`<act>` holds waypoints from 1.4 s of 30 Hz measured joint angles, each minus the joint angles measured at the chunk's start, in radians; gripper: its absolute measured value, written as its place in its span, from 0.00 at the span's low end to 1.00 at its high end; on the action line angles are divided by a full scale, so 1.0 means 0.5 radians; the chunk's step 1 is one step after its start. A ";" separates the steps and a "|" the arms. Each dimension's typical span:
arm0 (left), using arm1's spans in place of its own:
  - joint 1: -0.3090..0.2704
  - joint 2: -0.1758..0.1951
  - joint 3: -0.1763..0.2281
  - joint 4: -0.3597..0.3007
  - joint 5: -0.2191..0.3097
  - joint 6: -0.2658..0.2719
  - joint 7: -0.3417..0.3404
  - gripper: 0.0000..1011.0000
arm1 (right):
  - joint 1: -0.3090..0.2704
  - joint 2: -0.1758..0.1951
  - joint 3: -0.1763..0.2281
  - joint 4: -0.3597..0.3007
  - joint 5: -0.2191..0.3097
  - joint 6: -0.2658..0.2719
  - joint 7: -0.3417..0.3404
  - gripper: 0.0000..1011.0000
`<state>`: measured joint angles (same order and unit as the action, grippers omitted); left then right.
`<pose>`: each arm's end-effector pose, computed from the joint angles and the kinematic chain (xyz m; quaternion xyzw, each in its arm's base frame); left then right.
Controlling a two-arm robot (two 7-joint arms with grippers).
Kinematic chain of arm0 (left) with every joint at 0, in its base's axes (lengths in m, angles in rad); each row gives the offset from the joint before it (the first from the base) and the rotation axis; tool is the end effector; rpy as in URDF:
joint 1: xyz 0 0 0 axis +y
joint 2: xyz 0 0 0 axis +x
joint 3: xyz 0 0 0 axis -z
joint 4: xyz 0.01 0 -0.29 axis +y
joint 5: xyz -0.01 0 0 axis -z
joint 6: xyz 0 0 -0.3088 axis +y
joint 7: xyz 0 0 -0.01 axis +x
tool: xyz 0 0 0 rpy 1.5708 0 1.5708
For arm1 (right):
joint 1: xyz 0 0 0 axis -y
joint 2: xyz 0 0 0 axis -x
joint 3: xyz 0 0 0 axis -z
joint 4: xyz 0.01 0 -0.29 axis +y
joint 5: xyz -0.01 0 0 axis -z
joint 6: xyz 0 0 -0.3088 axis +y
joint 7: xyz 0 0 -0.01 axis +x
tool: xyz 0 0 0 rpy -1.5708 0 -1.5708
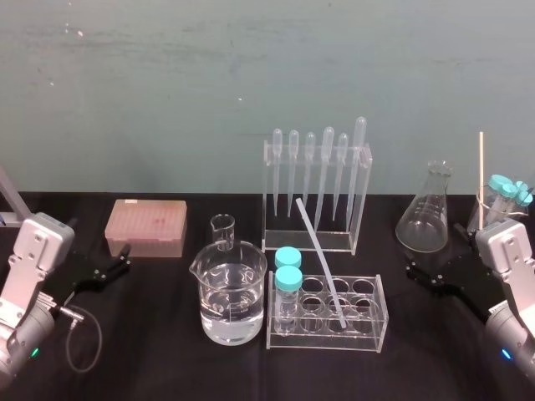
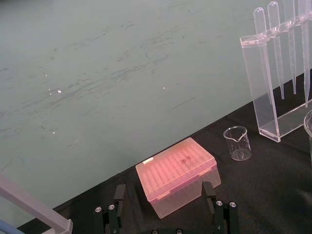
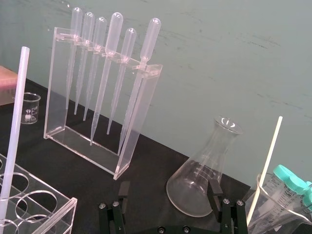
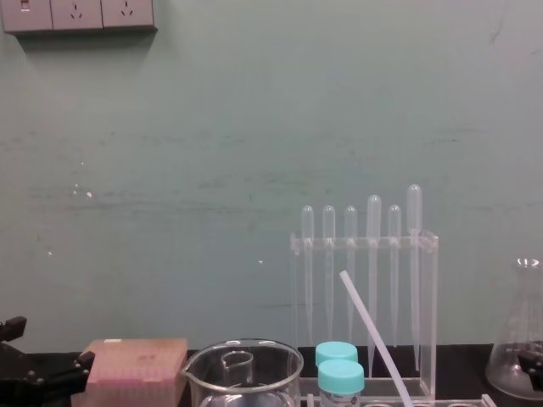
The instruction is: Pick up the stirring rod with one hand, then place it down.
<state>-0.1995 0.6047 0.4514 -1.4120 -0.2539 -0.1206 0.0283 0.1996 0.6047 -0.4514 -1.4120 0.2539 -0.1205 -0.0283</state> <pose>0.3581 0.0827 -0.3023 0.1415 -0.1325 0.5799 0.7913 0.3581 -0.0827 -0.3022 -0.1415 -0.1325 -0.5799 0.7913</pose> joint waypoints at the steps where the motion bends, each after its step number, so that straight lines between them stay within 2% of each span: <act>1: 0.000 0.000 0.000 0.000 0.000 0.000 0.000 0.99 | 0.000 0.000 0.000 0.000 0.000 0.000 0.000 0.99; 42: 0.000 0.000 0.000 0.000 0.000 0.000 0.000 0.99 | 0.000 0.000 0.000 0.000 0.000 0.000 0.000 0.99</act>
<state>-0.1995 0.6047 0.4514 -1.4119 -0.2539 -0.1205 0.0283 0.1995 0.6047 -0.4514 -1.4119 0.2539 -0.1205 -0.0283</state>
